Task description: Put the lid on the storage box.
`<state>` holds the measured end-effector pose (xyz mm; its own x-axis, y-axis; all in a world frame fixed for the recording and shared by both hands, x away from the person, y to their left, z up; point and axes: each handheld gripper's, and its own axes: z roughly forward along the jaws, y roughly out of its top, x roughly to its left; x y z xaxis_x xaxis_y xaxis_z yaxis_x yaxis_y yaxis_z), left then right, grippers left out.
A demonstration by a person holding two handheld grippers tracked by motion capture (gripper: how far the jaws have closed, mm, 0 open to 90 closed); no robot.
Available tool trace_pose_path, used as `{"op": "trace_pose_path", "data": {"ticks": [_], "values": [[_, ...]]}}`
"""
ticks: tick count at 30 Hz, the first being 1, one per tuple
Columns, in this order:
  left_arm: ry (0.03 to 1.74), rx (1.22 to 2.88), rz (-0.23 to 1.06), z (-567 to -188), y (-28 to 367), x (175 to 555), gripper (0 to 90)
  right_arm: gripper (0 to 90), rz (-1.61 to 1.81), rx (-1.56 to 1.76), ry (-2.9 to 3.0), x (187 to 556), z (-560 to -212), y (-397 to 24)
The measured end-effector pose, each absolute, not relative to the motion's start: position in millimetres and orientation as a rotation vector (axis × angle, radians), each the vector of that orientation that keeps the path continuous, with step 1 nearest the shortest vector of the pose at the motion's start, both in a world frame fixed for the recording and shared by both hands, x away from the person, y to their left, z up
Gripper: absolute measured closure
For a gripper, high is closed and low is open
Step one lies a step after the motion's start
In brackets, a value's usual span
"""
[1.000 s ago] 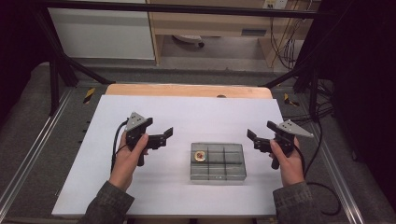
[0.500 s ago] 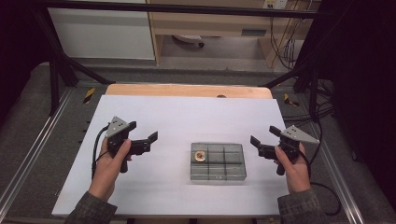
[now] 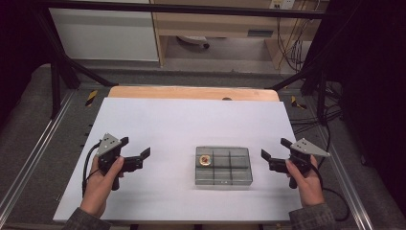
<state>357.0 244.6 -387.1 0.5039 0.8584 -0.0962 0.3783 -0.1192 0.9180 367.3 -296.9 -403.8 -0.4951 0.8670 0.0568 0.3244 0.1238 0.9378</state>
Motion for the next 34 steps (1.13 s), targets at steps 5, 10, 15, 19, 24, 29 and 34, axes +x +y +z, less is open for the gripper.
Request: {"op": "trace_pose_path", "data": {"ticks": [5, 10, 15, 19, 24, 29, 34], "values": [[1.066, 1.724, 0.568, -398.7, 253.1, 349.4, 6.4, 5.6, 1.346, 1.156, 1.902, 363.6, -412.0, -301.9], [1.052, 1.750, 0.535, -407.8, 257.7, 342.9, 6.2, 5.4, 1.336, 1.172, 1.916, 362.4, -418.9, -304.6], [1.042, 1.772, 0.515, -415.7, 259.2, 337.7, 6.0, 5.2, 1.333, 1.184, 1.929, 362.4, -424.7, -304.4], [1.040, 1.776, 0.498, -421.9, 261.7, 334.7, 6.0, 5.0, 1.335, 1.195, 1.939, 362.5, -428.3, -304.8], [1.043, 1.770, 0.483, -427.6, 267.7, 331.1, 6.2, 4.9, 1.337, 1.202, 1.951, 362.6, -432.4, -304.1], [1.041, 1.756, 0.477, -432.4, 274.4, 328.2, 6.2, 4.2, 1.344, 1.214, 1.988, 363.4, -439.2, -301.0], [1.068, 1.751, 0.474, -436.2, 277.7, 329.9, 6.1, 3.6, 1.333, 1.208, 2.020, 364.4, -442.7, -296.6]]}}
